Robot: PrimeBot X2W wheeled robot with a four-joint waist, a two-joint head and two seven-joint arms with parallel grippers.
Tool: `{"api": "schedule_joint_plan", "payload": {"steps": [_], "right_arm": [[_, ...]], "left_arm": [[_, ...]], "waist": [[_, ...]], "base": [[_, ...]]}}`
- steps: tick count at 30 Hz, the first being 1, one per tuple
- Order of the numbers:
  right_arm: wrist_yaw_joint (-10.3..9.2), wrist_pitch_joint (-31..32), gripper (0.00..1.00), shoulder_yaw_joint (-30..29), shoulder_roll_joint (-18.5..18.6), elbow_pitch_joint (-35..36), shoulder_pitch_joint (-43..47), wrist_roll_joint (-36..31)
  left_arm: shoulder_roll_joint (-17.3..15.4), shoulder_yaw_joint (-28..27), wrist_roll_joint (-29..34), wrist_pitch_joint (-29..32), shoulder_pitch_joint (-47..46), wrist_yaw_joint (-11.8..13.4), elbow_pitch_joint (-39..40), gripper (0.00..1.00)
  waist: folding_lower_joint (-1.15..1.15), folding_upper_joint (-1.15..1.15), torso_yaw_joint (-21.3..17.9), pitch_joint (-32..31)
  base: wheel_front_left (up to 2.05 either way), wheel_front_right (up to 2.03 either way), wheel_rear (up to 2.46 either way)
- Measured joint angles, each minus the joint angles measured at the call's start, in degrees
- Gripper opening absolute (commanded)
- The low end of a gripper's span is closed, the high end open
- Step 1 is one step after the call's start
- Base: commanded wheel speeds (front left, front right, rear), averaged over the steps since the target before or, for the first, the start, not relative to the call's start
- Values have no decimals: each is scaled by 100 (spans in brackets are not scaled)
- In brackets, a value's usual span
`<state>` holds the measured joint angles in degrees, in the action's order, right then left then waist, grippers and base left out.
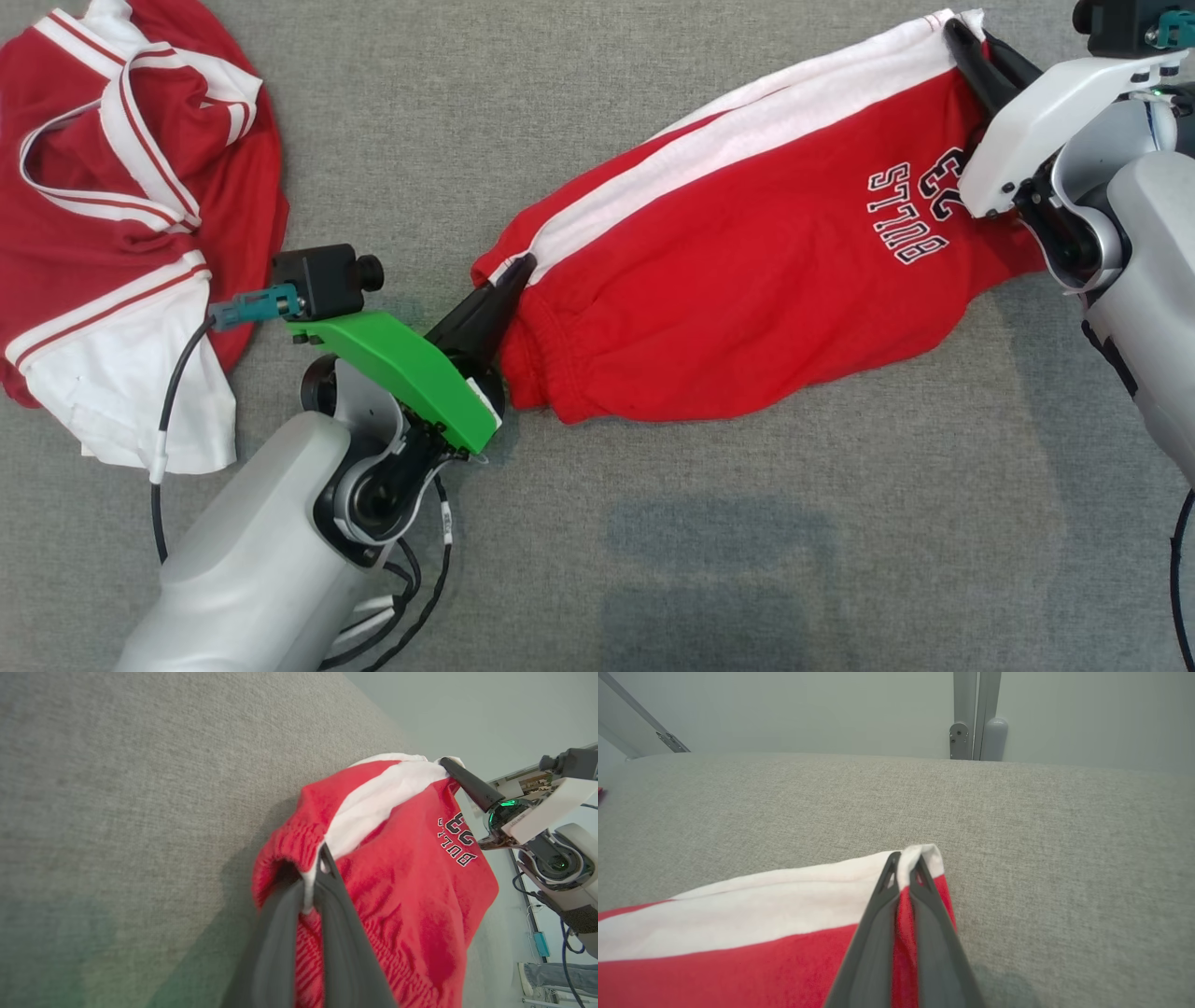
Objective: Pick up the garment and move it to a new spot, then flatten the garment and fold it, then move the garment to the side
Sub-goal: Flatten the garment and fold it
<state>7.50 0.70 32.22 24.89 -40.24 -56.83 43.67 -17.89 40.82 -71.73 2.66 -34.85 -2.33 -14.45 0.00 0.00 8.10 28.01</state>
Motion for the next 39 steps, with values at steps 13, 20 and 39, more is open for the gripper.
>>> {"api": "schedule_joint_plan", "payload": {"steps": [13,20,39], "right_arm": [[0,662,100,308,215,278,-388,255],[0,754,100,162,542,554,-433,259],[0,2609,100,-174,560,670,720,-938]], "left_arm": [[-177,-89,53,-105,90,294,-35,100],[-376,-194,525,-781,313,653,112,100],[368,-1500,3045,-1771,2124,1044,1104,100]], "waist": [[0,0,-88,-251],[0,0,-112,-470],[0,0,232,-773]], "base": [[0,0,0],[0,0,0],[0,0,0]]}}
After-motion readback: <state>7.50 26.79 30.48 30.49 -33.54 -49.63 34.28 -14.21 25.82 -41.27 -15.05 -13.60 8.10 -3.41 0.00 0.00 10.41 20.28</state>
